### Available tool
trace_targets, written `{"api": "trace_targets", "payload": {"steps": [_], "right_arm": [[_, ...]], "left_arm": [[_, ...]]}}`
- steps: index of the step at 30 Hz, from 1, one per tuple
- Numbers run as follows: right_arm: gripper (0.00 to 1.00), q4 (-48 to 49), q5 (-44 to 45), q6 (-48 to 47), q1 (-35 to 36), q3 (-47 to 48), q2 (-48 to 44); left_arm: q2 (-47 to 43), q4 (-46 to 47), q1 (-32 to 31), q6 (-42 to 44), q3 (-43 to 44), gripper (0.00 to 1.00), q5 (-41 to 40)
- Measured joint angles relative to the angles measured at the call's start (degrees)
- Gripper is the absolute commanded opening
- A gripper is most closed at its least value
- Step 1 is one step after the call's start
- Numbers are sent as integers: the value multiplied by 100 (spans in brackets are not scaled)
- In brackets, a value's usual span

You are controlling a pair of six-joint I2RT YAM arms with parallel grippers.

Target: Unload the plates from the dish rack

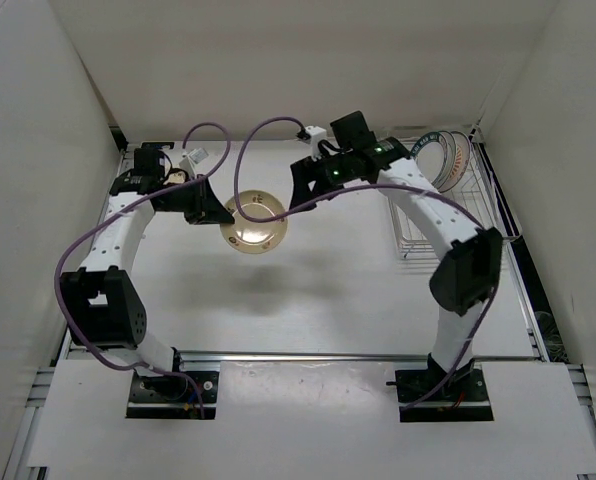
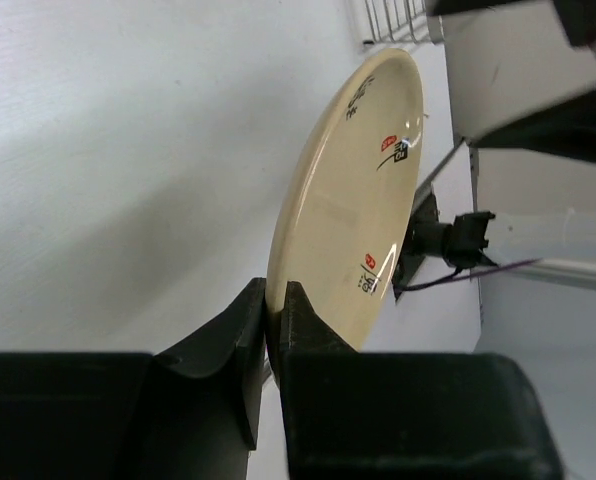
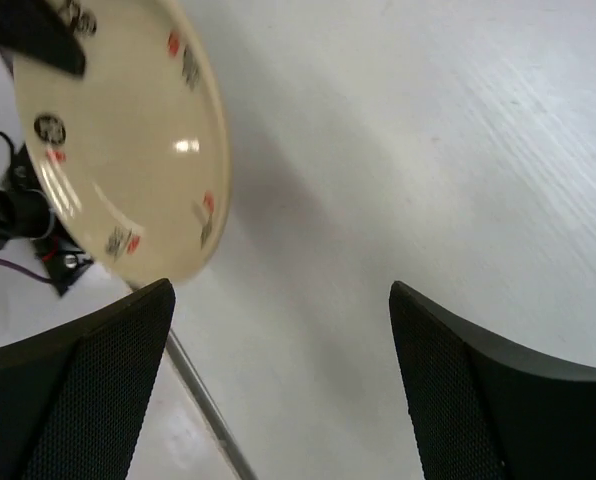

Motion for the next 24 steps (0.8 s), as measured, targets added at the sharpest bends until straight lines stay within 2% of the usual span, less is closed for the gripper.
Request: {"api": "trace_targets", "payload": {"steps": [7,13,17,24], "right_arm": [[96,-175,802,-590,-723,-1237,-1950],[99,-702,981,-1349,-1615,-2524,-3351],[99,-1147,1021,-1976,-2511,-3239,-4227],[99,-1832,1001,-2968,-4004,-3552,-5287]], "left_arm": [[844,223,245,-839,1060,10,-400],[2470,494,1231,-1641,2350,10,-354],[3475,610,1829,-1888,3204,10,-212],[4468,754,2610,-2033,4181,10,-177]]}}
